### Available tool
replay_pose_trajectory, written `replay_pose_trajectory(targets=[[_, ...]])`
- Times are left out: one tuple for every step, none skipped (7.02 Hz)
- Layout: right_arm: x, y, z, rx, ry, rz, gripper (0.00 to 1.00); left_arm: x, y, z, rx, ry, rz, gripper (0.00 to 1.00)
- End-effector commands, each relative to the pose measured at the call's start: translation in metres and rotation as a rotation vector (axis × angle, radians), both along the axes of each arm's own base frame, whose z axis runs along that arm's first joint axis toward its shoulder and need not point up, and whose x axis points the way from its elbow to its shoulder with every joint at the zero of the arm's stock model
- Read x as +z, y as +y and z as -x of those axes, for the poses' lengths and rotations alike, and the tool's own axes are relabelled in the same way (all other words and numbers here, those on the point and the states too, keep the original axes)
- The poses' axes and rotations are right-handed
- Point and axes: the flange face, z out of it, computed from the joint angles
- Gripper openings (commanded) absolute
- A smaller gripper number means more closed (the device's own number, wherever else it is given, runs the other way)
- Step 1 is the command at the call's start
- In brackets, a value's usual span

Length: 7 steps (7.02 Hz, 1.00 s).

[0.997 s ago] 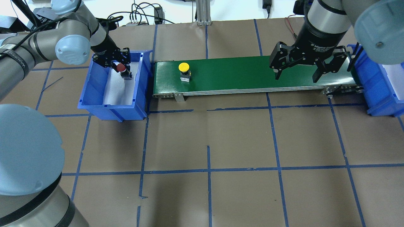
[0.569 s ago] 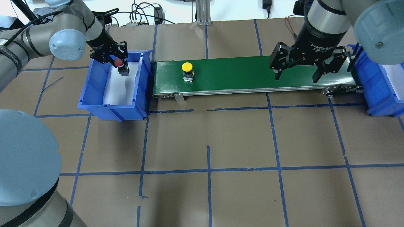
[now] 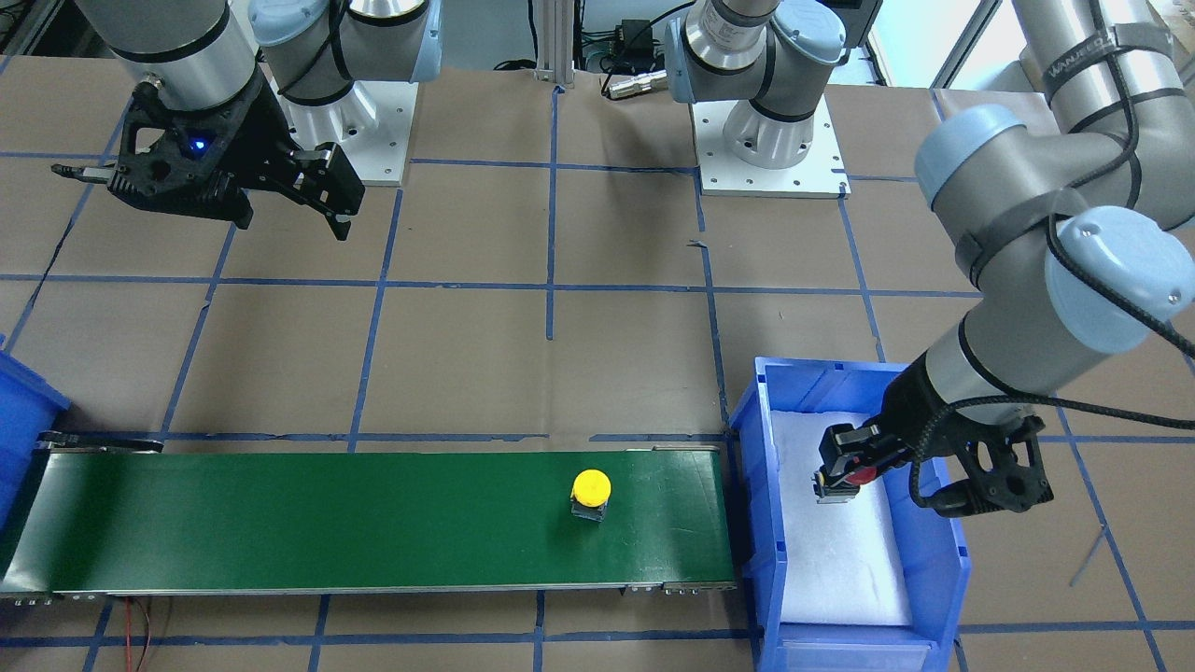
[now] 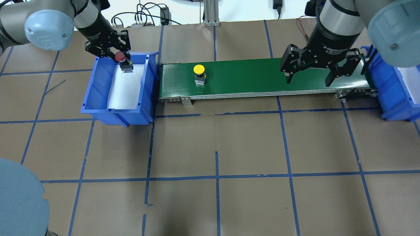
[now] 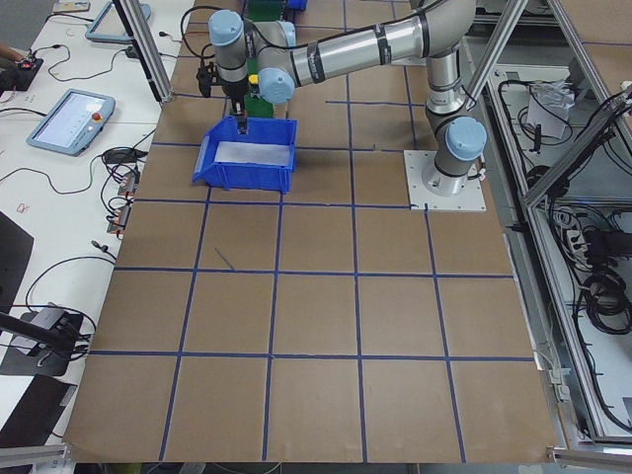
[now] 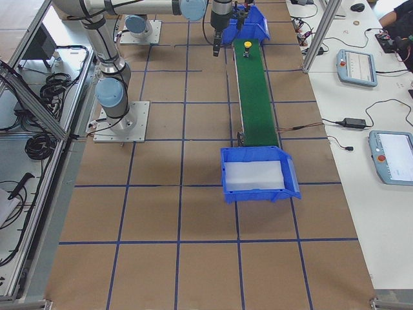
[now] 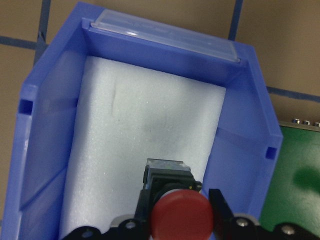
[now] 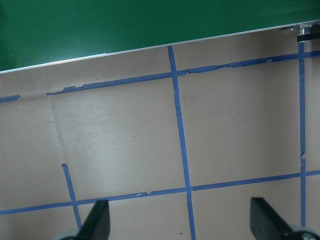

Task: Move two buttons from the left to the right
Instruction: 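Carry the red button onto the conveyor behind the yellow one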

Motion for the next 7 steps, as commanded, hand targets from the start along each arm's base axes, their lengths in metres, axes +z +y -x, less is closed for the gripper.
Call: replay_pose_trajectory(targets=[[-0.001,0.0,0.0,0.001,0.0,-0.002,1.0,0.019,0.004,0.072,0.041,0.058,0.012,0.34],[0.0,-0.001,0.0,0.002,0.0,0.003,1.0,0.005,0.005,0.11,0.073,0.078,-0.021,0.33],[0.0,-0.001,0.0,0.002,0.0,0.003,1.0,-0.018,0.001,0.128,0.053,0.077,-0.032,0.33],[-0.001,0.0,0.0,0.002,0.0,0.001,1.0,-0.041,-0.004,0.13,0.054,0.074,-0.062,0.34],[0.0,-0.001,0.0,0.002,0.0,0.003,1.0,-0.048,-0.004,0.132,0.027,0.069,-0.059,0.33],[-0.001,0.0,0.0,0.002,0.0,0.001,1.0,-0.053,-0.002,0.128,-0.023,0.025,-0.055,0.34],[0.0,0.0,0.001,0.004,0.001,0.001,1.0,-0.065,-0.002,0.122,-0.03,-0.022,-0.035,0.34]])
